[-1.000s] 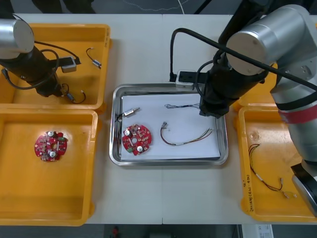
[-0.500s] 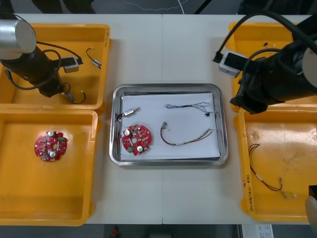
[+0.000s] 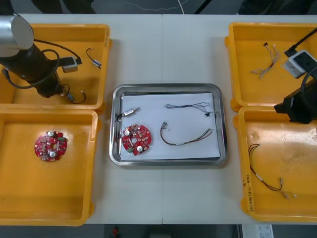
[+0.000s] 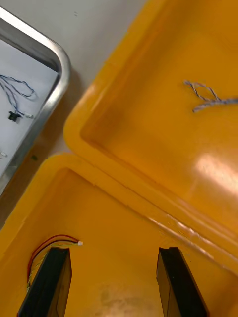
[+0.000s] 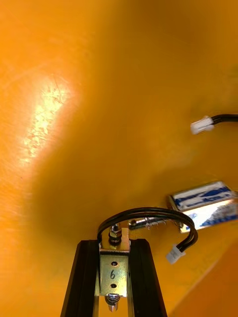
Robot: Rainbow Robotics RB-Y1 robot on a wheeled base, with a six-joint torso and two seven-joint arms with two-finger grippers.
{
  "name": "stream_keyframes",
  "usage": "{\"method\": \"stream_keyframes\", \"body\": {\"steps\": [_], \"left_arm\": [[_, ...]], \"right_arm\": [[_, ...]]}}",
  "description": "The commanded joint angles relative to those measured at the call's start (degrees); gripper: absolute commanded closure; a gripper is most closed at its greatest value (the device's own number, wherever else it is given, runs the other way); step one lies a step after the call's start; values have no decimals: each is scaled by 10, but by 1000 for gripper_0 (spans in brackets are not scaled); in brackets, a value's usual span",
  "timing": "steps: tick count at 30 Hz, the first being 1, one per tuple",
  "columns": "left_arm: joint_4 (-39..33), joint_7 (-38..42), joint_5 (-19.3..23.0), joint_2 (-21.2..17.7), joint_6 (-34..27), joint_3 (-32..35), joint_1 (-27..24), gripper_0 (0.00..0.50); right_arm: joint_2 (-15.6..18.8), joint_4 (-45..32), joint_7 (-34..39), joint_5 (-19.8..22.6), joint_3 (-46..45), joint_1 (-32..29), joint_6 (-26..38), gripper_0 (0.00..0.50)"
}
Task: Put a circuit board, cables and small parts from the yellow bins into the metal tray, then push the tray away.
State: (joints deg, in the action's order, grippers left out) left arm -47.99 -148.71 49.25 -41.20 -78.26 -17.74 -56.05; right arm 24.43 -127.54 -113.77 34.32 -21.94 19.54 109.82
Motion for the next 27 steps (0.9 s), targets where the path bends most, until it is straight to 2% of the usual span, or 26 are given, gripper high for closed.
{"method": "stream_keyframes", "body": {"steps": [1, 10, 16, 20, 27], "left_arm": [[-50, 55, -12, -20, -33, 32, -24, 500], [-131, 81, -40, -30, -115, 75, -24, 500], [-192, 103, -79, -30, -167, 88, -24, 500], [-261, 188, -81, -26, -224, 87, -24, 499], [-327, 279, -76, 0, -284, 87, -24, 500]], "right_arm": [[33, -34, 67, 0, -33, -44, 2, 0], [48, -60, 203, -29, -45, -106, 2, 0], [48, -59, 239, -50, -46, -115, 2, 0], [48, -43, 254, -50, -46, -120, 2, 0], [48, -2, 252, -44, -36, -120, 2, 0]]}}
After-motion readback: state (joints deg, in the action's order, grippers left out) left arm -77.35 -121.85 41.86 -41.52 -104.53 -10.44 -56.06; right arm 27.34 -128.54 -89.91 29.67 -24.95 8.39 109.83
